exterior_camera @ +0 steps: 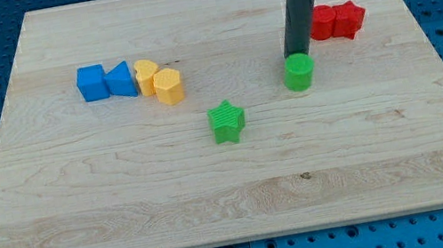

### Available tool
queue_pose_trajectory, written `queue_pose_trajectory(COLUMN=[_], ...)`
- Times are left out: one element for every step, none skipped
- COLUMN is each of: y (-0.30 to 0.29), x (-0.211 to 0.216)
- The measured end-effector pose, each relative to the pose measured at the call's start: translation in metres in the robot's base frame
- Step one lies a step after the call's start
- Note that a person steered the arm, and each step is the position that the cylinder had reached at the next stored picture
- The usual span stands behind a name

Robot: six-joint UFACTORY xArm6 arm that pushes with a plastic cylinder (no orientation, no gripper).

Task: Place green blocks diagonal to the red blocks

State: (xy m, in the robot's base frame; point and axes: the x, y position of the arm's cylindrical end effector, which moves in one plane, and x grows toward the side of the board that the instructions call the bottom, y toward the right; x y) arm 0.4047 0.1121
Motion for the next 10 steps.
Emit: queue_pose_trajectory(y=[0.007, 0.037, 0.045, 0.002, -0.047, -0.043, -0.038, -0.051, -0.055, -0.064], x=[0.004, 0.009, 0.034, 0.04, 0.041, 0.027, -0.008, -0.01, 0.025, 0.041])
